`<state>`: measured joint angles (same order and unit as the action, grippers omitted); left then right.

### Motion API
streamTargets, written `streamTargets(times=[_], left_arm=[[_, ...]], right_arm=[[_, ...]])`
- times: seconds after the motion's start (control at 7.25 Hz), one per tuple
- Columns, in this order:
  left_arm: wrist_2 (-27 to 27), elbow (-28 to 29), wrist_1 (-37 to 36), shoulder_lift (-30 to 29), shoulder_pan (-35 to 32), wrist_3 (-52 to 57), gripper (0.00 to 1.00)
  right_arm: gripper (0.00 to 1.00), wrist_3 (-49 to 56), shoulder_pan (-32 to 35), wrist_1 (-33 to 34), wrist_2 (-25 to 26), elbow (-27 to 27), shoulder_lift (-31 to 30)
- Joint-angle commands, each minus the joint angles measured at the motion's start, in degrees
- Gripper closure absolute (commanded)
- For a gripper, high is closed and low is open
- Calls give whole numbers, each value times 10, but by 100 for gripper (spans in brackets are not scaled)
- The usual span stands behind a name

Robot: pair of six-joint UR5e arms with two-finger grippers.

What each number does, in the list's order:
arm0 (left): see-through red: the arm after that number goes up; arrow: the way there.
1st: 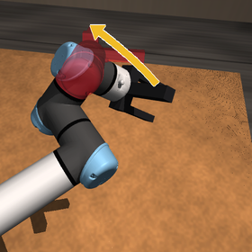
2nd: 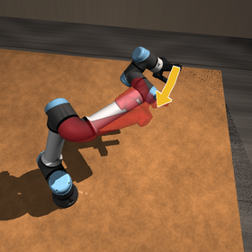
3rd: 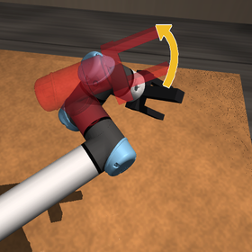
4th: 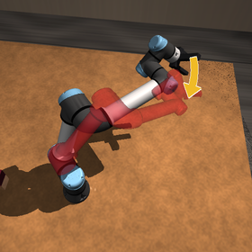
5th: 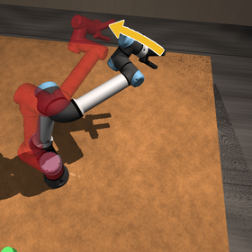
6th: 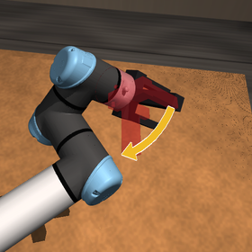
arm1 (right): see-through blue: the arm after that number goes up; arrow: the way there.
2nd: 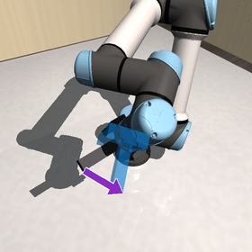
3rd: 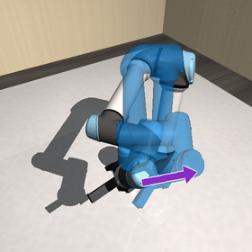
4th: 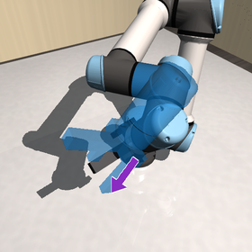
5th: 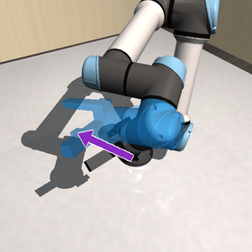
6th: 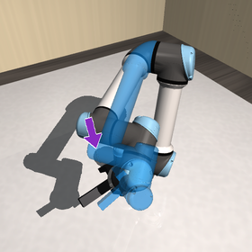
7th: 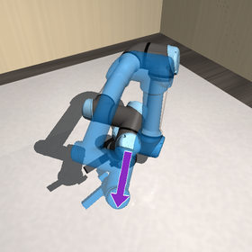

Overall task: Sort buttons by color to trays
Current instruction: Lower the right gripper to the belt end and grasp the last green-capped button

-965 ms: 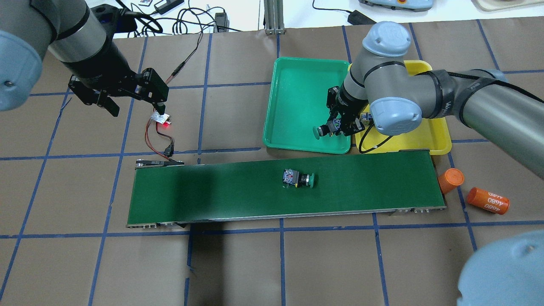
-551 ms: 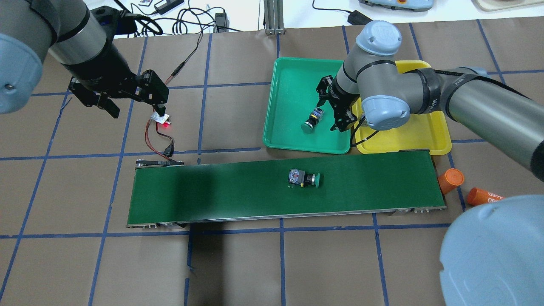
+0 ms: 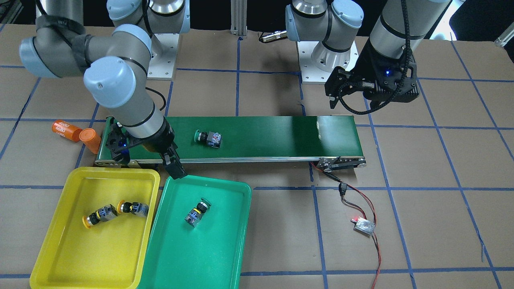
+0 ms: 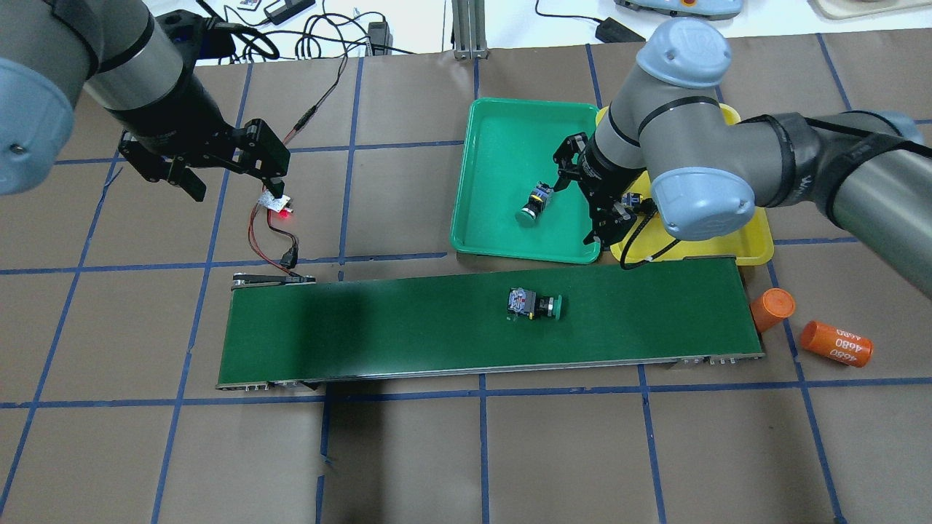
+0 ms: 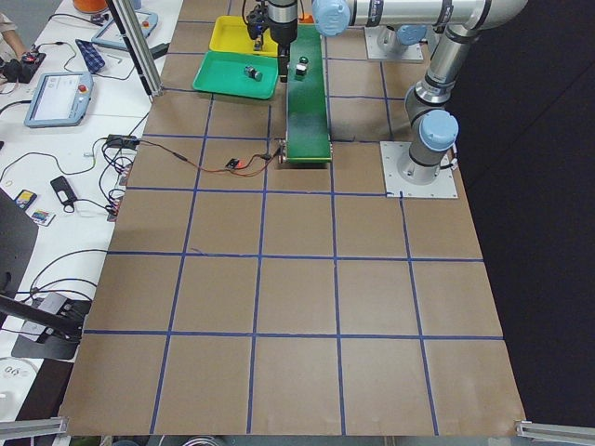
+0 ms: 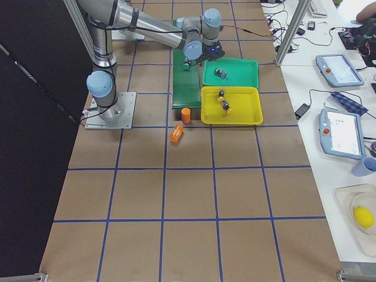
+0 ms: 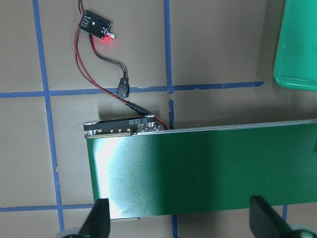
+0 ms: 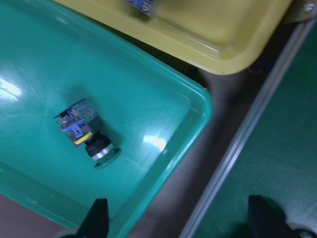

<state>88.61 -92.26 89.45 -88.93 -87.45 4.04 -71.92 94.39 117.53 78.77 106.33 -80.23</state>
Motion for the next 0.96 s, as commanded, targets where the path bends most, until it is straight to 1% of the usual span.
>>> streamTargets(times=[0.0, 0.14, 0.28, 0.83], left_arm=[[0, 1, -2, -1, 1, 0, 0], [-1, 1, -2, -1, 1, -1, 0], [-1, 1, -2, -1, 0, -1, 0], [-1, 1, -3, -2, 1, -1, 0]], right_arm=[[0, -56, 1, -95, 4, 52, -90], [0, -87, 2, -96, -4, 66, -87], [0, -85, 2, -86, -6, 77, -64], [0, -87, 2, -77, -5, 81, -42]])
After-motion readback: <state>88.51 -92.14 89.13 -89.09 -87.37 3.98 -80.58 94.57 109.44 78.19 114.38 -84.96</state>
